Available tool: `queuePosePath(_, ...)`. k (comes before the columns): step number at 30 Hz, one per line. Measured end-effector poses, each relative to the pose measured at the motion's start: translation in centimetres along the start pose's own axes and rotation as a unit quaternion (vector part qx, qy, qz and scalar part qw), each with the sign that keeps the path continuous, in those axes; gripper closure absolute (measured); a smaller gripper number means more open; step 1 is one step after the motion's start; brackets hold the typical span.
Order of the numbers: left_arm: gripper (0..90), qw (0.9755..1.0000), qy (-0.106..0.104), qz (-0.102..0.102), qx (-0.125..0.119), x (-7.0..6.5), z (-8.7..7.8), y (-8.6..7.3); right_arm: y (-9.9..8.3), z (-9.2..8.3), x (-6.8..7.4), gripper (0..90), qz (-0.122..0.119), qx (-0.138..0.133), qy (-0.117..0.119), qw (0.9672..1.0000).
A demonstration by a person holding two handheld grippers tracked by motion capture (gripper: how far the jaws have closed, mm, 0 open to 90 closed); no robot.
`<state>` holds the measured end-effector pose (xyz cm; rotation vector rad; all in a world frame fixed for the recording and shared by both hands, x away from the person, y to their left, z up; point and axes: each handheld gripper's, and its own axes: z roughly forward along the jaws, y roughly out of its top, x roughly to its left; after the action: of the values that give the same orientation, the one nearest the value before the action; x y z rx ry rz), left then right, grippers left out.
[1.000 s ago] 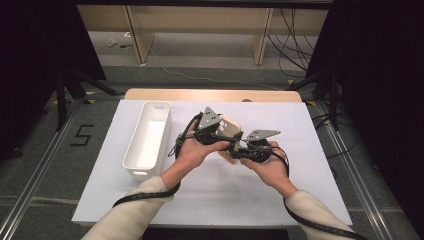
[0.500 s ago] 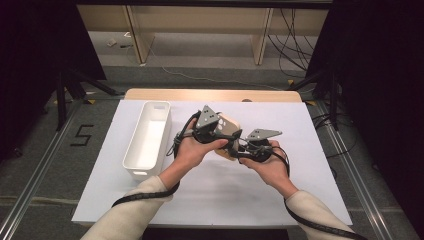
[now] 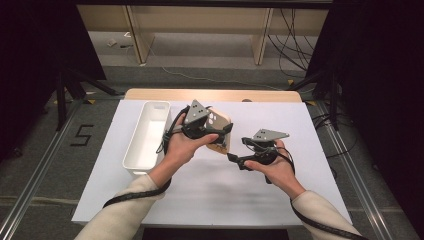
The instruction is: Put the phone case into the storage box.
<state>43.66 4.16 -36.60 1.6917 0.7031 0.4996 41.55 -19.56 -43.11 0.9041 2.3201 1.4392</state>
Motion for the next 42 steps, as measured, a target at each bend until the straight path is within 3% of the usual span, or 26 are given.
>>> queuePosePath(9,11.4,0.9999,0.015,-0.005,-0.005,0.8,-1.5,-0.1,0.0,-0.9,0.0,14.9,-0.004,-0.024,-0.004,0.9997)
queuePosePath(10,11.4,0.9994,0.019,-0.029,0.002,0.6,-1.8,-0.3,0.0,-1.1,-0.1,15.0,-0.005,-0.027,-0.006,0.9996)
queuePosePath(17,11.4,0.9997,0.023,-0.008,0.0,1.4,-2.5,-0.5,-0.4,-2.1,-0.4,14.9,-0.006,-0.036,-0.011,0.9993)
queuePosePath(42,11.6,0.9987,0.048,-0.012,0.006,2.3,-4.4,-0.5,-2.3,-5.3,-1.1,15.0,-0.007,-0.042,-0.024,0.9988)
